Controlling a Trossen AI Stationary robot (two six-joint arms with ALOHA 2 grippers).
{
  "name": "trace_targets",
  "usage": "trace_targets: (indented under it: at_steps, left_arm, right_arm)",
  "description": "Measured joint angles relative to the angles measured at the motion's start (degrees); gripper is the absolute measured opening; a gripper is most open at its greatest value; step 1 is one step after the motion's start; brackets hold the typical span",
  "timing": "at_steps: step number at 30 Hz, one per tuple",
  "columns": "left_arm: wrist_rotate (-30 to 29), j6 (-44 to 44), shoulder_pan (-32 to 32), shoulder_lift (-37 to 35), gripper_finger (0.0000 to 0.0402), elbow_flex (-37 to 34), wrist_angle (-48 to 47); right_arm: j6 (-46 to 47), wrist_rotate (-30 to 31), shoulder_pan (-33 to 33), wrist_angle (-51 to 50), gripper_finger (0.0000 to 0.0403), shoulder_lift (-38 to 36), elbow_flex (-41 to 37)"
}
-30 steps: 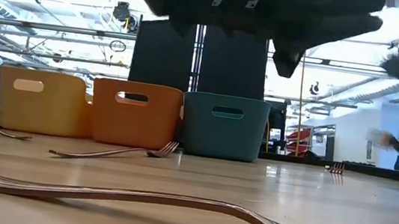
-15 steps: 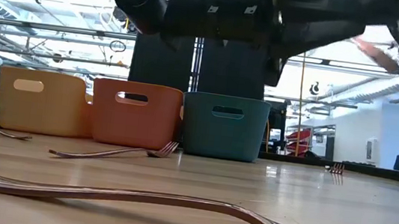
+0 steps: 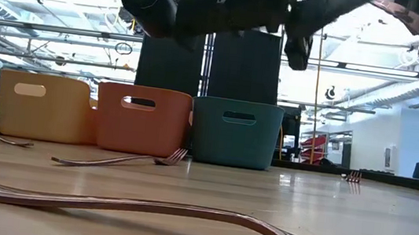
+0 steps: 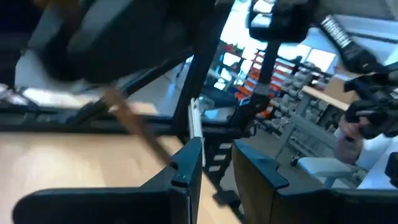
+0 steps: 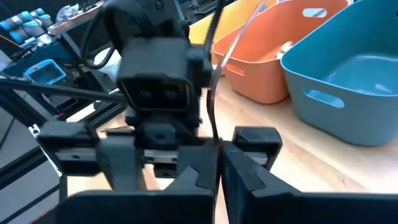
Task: Sort silverware
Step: Put the gold fork into the blue bin
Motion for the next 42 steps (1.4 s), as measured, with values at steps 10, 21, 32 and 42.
trace_targets:
  at_steps: [10, 21, 32, 42]
  left_arm:
    - [7.7, -3.0, 3.3, 0.0, 0.0084, 0.0, -2.3]
    - [9.6, -2.9, 5.1, 0.0, 0.0084, 0.0, -1.6]
    - [4.8, -2.9, 5.2, 0.0, 0.0084, 0.0, 1.8]
    - [2.5, -4.4, 5.3, 0.0, 0.0078, 0.0, 8.7]
  right_arm:
    - [0.5, -4.8, 1.2, 0.0, 0.0, 0.0, 0.0]
    - [0.9, -4.6, 1.6, 0.0, 0.0, -0.2, 0.0]
    - [0.4, 1.9, 1.5, 0.0, 0.0, -0.1, 0.0]
    - [0.4, 5.3, 1.1, 0.3, 0.0, 0.4, 0.1]
